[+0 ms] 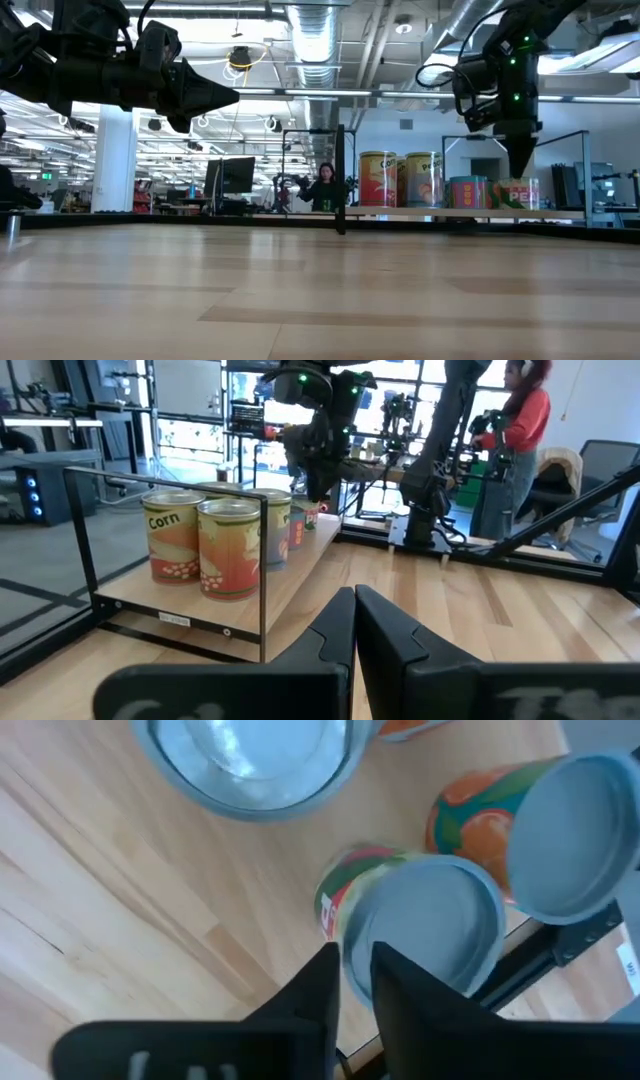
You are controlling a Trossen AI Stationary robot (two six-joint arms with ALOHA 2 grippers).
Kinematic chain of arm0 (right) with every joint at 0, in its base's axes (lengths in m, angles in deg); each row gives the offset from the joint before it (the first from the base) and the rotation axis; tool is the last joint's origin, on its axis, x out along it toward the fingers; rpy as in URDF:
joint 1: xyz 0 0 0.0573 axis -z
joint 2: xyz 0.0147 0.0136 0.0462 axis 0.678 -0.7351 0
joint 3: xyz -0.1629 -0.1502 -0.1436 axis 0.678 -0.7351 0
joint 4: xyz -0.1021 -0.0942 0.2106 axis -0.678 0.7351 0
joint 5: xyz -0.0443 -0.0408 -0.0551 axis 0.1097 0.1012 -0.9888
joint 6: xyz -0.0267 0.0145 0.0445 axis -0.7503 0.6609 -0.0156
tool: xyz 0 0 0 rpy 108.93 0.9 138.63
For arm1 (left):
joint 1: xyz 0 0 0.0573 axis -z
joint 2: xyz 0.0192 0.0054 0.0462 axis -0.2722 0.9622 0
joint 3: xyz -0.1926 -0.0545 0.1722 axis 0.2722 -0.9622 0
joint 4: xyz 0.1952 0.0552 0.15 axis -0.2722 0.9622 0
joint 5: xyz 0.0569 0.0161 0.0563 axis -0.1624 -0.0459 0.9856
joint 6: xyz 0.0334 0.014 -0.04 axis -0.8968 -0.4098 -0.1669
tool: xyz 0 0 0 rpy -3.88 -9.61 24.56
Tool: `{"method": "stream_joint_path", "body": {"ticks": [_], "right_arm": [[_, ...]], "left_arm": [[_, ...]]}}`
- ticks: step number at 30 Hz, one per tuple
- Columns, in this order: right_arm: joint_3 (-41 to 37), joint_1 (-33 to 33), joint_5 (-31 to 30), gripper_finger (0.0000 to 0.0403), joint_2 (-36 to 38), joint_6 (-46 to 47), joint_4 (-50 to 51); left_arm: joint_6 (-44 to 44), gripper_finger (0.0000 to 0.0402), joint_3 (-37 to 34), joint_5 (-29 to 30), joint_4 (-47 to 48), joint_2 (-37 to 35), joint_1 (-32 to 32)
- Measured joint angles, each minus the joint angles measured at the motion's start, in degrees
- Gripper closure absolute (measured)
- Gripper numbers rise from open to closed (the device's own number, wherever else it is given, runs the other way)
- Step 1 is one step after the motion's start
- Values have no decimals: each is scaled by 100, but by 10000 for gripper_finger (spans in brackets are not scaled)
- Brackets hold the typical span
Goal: Pick and place cans onto a shelf
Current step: Put the canned peas on the shelf, then return to Home Position
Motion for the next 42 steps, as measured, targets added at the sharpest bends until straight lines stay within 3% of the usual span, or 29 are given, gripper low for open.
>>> {"method": "stream_joint_path", "body": {"ticks": [10, 13, 18, 22, 26, 31, 39, 42], "right_arm": [[2, -87, 20, 274, 869, 208, -9], [-13, -294, 471, 277, 1253, 380, -217], [-709, -1017, 1055, 331, 2010, 503, -1994], [-1585, -1774, 1187, 390, 2454, 700, -3824], [-2468, -2578, 1169, 385, 2704, 888, -5539], [-3282, -3479, 595, 394, 2970, 935, -6891], [-4176, -4679, -413, 392, 3826, 828, -7475], [-4442, -4991, -524, 397, 4240, 814, -7488]], "left_arm": [[-93, 401, 0, 7, 0, 0, 0], [-220, 401, 0, -92, 9, 0, 0], [-363, 401, 0, -451, 7, -2, 2], [-365, 401, 0, -453, 14, -2, 0], [-373, 401, 0, -542, 21, -2, 0], [-559, 401, 0, -647, 359, -232, 2], [-663, 401, 0, -804, 1598, -1504, 0], [-650, 401, 0, -987, 2120, -1965, 0]]}}
